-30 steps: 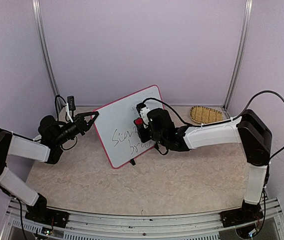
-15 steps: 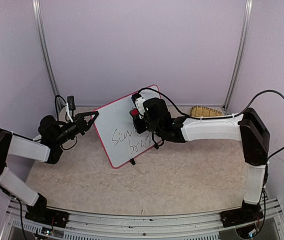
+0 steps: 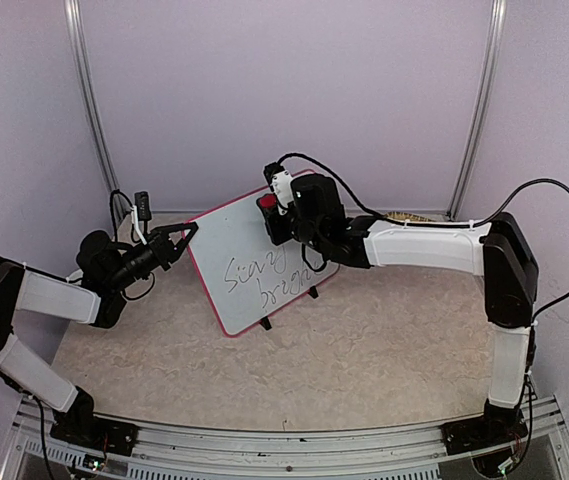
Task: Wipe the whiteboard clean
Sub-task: Erase the whiteboard at the center of the board.
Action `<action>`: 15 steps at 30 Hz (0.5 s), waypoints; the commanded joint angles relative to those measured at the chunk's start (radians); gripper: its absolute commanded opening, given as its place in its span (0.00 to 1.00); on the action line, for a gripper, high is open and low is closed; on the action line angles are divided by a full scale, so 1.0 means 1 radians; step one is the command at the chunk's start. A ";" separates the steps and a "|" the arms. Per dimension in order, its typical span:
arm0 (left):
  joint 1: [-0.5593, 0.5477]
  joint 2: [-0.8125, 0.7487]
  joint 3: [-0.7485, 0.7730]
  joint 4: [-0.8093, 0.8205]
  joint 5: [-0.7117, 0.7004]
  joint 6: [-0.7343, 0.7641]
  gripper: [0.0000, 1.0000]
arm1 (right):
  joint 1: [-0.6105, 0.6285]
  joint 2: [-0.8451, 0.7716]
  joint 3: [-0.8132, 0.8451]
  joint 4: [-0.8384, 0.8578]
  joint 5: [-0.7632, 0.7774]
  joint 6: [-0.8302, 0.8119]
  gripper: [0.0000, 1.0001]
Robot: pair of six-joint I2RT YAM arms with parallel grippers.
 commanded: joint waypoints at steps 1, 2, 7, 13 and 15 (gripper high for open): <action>-0.021 0.011 0.013 -0.013 0.125 0.057 0.00 | -0.023 0.039 0.034 0.014 -0.017 -0.009 0.20; -0.021 0.010 0.013 -0.013 0.125 0.057 0.00 | -0.023 0.040 0.030 0.013 -0.019 -0.009 0.20; -0.021 0.014 0.014 -0.013 0.126 0.056 0.00 | -0.023 0.030 -0.037 0.026 -0.025 0.005 0.19; -0.021 0.016 0.014 -0.013 0.126 0.056 0.00 | -0.023 0.002 -0.157 0.055 -0.037 0.034 0.19; -0.021 0.014 0.015 -0.015 0.127 0.057 0.00 | -0.022 -0.007 -0.192 0.064 -0.034 0.041 0.19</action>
